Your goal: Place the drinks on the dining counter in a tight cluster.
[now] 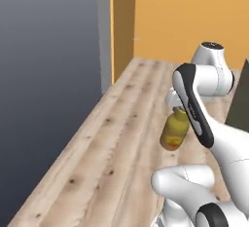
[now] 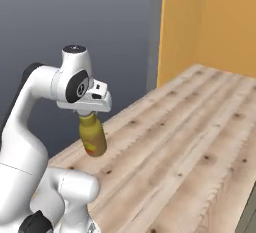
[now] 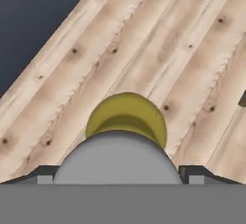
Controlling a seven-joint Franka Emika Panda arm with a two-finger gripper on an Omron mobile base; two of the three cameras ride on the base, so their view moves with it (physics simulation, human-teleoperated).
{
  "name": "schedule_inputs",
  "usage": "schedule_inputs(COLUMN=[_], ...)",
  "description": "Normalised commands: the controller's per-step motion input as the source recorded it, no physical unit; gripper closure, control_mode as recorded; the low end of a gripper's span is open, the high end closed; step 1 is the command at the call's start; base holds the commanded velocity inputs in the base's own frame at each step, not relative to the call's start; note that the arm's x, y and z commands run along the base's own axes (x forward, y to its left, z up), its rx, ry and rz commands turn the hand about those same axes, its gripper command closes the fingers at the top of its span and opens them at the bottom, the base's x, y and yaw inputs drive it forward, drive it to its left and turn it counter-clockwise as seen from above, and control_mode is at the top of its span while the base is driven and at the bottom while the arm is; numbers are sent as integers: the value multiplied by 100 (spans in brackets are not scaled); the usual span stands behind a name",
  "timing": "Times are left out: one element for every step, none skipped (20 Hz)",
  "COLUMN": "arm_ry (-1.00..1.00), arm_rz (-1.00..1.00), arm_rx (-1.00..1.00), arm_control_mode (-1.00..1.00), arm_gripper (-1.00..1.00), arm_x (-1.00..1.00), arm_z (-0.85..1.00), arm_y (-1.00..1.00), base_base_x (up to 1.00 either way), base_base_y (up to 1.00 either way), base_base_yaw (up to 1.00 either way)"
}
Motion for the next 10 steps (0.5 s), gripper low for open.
schedule_inputs(arm_ry=[0, 0, 0, 0, 0, 0, 0, 0, 0, 0], arm_rz=[0, 0, 0, 0, 0, 0, 0, 0, 0, 0], arm_rx=[0, 0, 0, 0, 0, 0, 0, 0, 0, 0], arm_control_mode=[100, 100, 100, 100, 100, 100, 100, 100, 100, 100], arm_gripper=[100, 100, 100, 100, 100, 100, 100, 100, 100, 100], arm_x=[0, 0, 0, 0, 0, 0, 0, 0, 0, 0], arm_z=[0, 0, 0, 0, 0, 0, 0, 0, 0, 0], arm_y=[0, 0, 0, 0, 0, 0, 0, 0, 0, 0], base_base_x=[48, 50, 52, 64, 79, 95, 100, 100, 100, 100], base_base_y=[0, 0, 0, 0, 13, 29, 55, 75, 88, 86], base_base_yaw=[-81, -80, -79, -75, -71, -65, -57, -50, -42, -41])
